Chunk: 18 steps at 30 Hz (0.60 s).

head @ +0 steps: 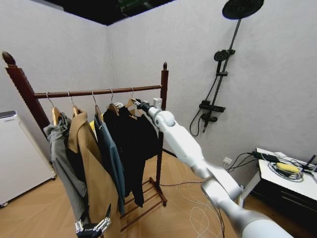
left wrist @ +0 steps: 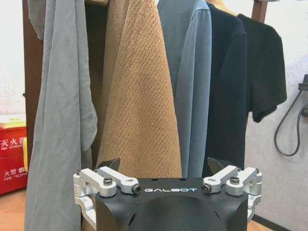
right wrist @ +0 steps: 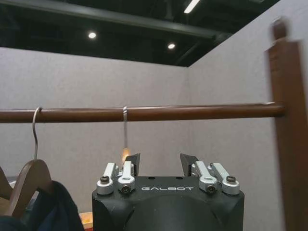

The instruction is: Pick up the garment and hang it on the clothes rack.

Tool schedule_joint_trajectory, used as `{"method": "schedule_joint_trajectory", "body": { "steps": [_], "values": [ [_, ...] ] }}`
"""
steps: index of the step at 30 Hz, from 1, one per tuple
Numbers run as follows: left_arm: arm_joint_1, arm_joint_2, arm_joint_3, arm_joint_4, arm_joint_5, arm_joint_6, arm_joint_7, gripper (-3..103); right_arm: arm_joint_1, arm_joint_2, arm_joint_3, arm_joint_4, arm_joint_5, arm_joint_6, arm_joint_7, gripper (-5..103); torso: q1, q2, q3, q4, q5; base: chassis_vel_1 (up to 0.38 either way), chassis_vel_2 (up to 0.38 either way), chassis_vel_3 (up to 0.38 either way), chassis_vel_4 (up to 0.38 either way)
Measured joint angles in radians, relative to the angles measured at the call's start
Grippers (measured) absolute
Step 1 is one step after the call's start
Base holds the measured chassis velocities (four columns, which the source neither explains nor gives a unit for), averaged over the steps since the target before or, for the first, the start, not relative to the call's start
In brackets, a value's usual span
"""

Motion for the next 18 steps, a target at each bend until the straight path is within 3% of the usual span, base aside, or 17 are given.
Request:
{"method": "schedule_joint_trajectory", "body": {
  "steps": [1, 2, 4, 5, 7, 8, 9, 10, 12, 15, 16, 18],
  "values": [
    [0.0, 0.0, 0.0, 0.0, 0.0, 0.0, 0.0, 100, -0.061, -0.064, 0.038, 0.11, 0.029, -0.018, 0.031, 51, 0.0, 0.0, 0.0, 0.0003, 0.0002, 0.0, 0.0, 0.0, 0.0],
    [0.0, 0.0, 0.0, 0.0, 0.0, 0.0, 0.0, 100, -0.061, -0.064, 0.038, 0.11, 0.029, -0.018, 0.031, 51, 0.0, 0.0, 0.0, 0.0003, 0.0002, 0.0, 0.0, 0.0, 0.0],
    [0.0, 0.0, 0.0, 0.0, 0.0, 0.0, 0.0, 100, -0.259, -0.259, 0.161, 0.373, 0.093, -0.038, 0.084, 67, 0.0, 0.0, -0.001, -0.0017, -0.0002, 0.0, 0.0, 0.0, 0.0],
    [0.0, 0.0, 0.0, 0.0, 0.0, 0.0, 0.0, 100, -0.259, -0.259, 0.161, 0.373, 0.093, -0.038, 0.084, 67, 0.0, 0.0, -0.001, -0.0017, -0.0002, 0.0, 0.0, 0.0, 0.0],
    [0.0, 0.0, 0.0, 0.0, 0.0, 0.0, 0.0, 100, -0.425, -0.346, 0.241, 0.519, 0.118, -0.039, 0.13, 78, -0.001, 0.0, 0.0, -0.0016, 0.0012, 0.0, 0.0, 0.0, 0.0],
    [0.0, 0.0, 0.0, 0.0, 0.0, 0.0, 0.0, 100, -0.425, -0.346, 0.241, 0.519, 0.118, -0.039, 0.13, 78, -0.001, 0.0, 0.0, -0.0016, 0.0012, 0.0, 0.0, 0.0, 0.0],
    [0.0, 0.0, 0.0, 0.0, 0.0, 0.0, 0.0, 100, -0.522, -0.373, 0.305, 0.605, 0.121, -0.038, 0.162, 78, 0.0, 0.0, -0.001, -0.0004, -0.0002, 0.0, 0.0, 0.0, 0.0],
    [0.0, 0.0, 0.0, 0.0, 0.0, 0.0, 0.0, 100, -0.642, -0.387, 0.379, 0.688, 0.113, -0.038, 0.183, 89, -0.001, 0.001, -0.001, -0.0001, -0.0005, 0.0, 0.0, 0.0, 0.0],
    [0.0, 0.0, 0.0, 0.0, 0.0, 0.0, 0.0, 100, -0.721, -0.387, 0.422, 0.727, 0.099, -0.037, 0.191, 89, -0.001, 0.001, -0.001, 0.0003, -0.0006, 0.0, 0.0, 0.0, 0.0],
    [0.0, 0.0, 0.0, 0.0, 0.0, 0.0, 0.0, 100, -1.08, -0.343, 0.6, 0.863, -0.033, 0.003, 0.2, 99, 0.0, 0.0, 0.0, 0.0001, -0.0006, 0.0, 0.0, 0.0, 0.0],
    [0.0, 0.0, 0.0, 0.0, 0.0, 0.0, 0.0, 100, -1.08, -0.343, 0.6, 0.863, -0.033, 0.003, 0.2, 99, 0.0, 0.0, 0.0, 0.0001, -0.0006, 0.0, 0.0, 0.0, 0.0],
    [0.0, 0.0, 0.0, 0.0, 0.0, 0.0, 0.0, 100, -1.327, -0.267, 0.699, 0.932, -0.142, 0.057, 0.196, 100, -0.001, 0.0, -0.001, -0.0004, -0.0001, 0.0, 0.0, 0.0, 0.0]
  ]
}}
